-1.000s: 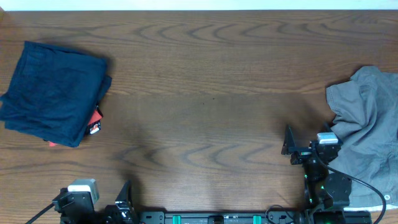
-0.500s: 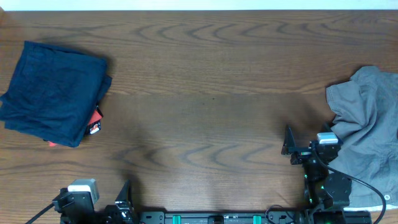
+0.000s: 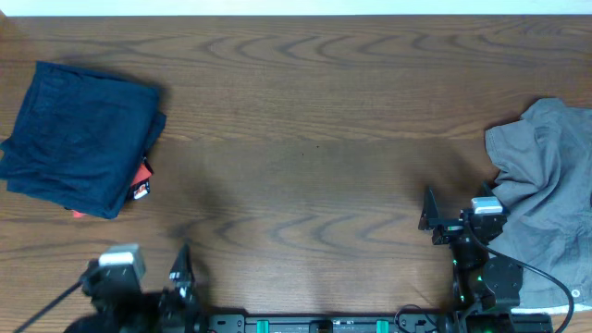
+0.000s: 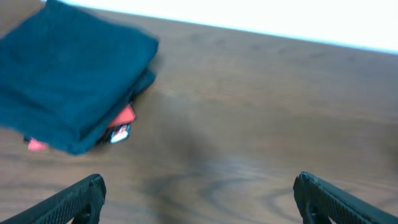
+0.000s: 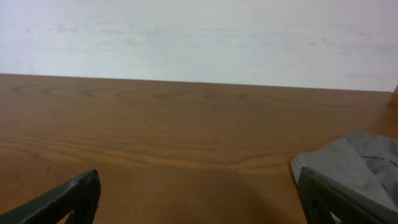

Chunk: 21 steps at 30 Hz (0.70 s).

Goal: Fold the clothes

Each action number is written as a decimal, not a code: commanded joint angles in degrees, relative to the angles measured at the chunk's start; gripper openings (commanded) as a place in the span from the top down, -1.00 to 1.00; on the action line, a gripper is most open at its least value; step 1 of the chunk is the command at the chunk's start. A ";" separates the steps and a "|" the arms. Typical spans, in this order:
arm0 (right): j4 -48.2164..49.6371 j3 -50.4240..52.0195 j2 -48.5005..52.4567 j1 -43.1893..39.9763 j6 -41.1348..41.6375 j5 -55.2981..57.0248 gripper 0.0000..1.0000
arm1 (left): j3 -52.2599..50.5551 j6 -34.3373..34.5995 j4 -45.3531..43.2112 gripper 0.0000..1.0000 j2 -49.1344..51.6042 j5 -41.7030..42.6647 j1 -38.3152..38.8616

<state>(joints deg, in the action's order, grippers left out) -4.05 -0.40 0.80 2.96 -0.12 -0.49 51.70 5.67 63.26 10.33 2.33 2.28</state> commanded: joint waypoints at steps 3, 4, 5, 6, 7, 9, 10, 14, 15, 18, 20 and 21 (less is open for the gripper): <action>-0.17 0.09 -0.20 0.72 -0.81 -0.42 -0.98 | -15.45 -0.96 -10.29 -0.95 -2.89 -6.60 -0.92; -0.17 0.09 -0.20 0.72 -0.81 -0.42 -0.98 | -18.73 -0.96 -13.46 -0.95 -3.52 -7.02 -1.09; -0.17 0.09 -0.20 0.72 -0.81 -0.42 -0.99 | -21.92 -0.96 -16.81 -0.96 -4.20 -7.58 -1.20; -0.17 0.09 -0.20 0.72 -0.81 -0.42 -0.98 | -24.61 -0.96 -19.85 -0.96 -4.83 -8.02 -1.33; -0.17 0.09 -0.20 0.72 -0.81 -0.42 -0.98 | -27.61 -0.96 -23.37 -0.95 -5.60 -8.41 -1.42; -0.17 0.09 -0.20 0.70 -0.81 -0.42 -0.98 | -32.85 -0.96 -29.88 -0.96 -7.02 -9.51 -1.42; -0.17 0.09 -0.20 0.72 -0.81 -0.42 -0.98 | -35.23 -1.18 -33.07 -0.96 -7.58 -9.66 -1.42; -0.17 0.09 -0.20 0.72 -0.81 -0.42 -0.99 | -44.26 -1.22 -47.19 -0.96 -8.87 -11.02 -1.42; -0.17 0.09 -0.20 0.72 -0.81 -0.42 -0.98 | -46.03 -1.60 -50.14 -0.96 -8.98 -10.99 -1.49; -0.17 0.09 -0.20 0.72 -0.81 -0.42 -0.99 | -51.36 -1.55 -59.69 -0.96 -9.07 -10.93 -2.27; -0.17 0.09 -0.20 0.72 -0.81 -0.42 -0.98 | -51.43 -1.55 -60.48 -0.96 -9.22 -10.97 -2.40; -0.20 0.09 -0.20 0.72 -0.81 -0.42 -0.98 | -51.47 -1.55 -60.08 -0.96 -9.60 -10.97 -2.40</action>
<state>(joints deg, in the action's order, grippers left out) -3.99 -0.40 0.80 2.96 -0.32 -0.49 2.20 4.64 2.76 1.76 -7.51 0.27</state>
